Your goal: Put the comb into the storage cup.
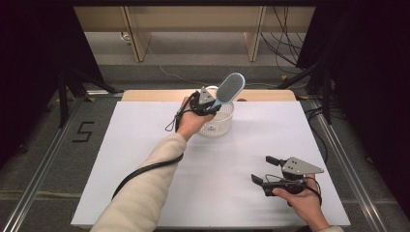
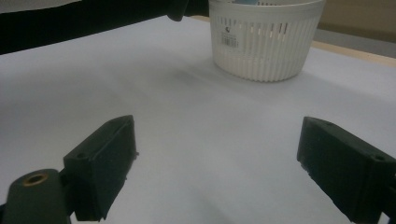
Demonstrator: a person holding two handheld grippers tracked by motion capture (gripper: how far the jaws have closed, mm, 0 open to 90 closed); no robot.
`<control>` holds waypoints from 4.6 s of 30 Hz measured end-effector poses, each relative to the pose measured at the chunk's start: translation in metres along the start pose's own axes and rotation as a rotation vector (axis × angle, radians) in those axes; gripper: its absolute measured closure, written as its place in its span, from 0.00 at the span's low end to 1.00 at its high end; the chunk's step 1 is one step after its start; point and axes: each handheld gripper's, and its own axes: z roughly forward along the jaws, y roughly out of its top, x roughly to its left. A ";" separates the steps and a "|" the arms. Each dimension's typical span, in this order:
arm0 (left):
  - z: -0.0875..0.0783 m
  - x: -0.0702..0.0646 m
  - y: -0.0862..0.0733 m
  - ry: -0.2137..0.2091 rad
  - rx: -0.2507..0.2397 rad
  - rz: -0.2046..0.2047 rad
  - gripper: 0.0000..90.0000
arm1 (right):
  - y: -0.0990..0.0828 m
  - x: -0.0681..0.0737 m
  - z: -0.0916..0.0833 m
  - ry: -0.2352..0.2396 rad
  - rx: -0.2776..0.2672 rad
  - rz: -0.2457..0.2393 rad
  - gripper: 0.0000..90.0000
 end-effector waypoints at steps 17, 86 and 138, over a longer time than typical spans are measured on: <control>-0.027 0.004 0.004 -0.010 0.079 -0.020 0.43 | 0.000 0.000 0.001 -0.004 0.001 -0.004 0.14; -0.166 0.002 -0.087 0.081 0.089 -0.199 0.04 | 0.000 0.001 0.002 -0.015 0.010 0.006 0.14; -0.229 -0.008 -0.132 0.134 0.079 -0.189 0.04 | 0.000 0.001 0.001 -0.019 0.005 0.003 0.14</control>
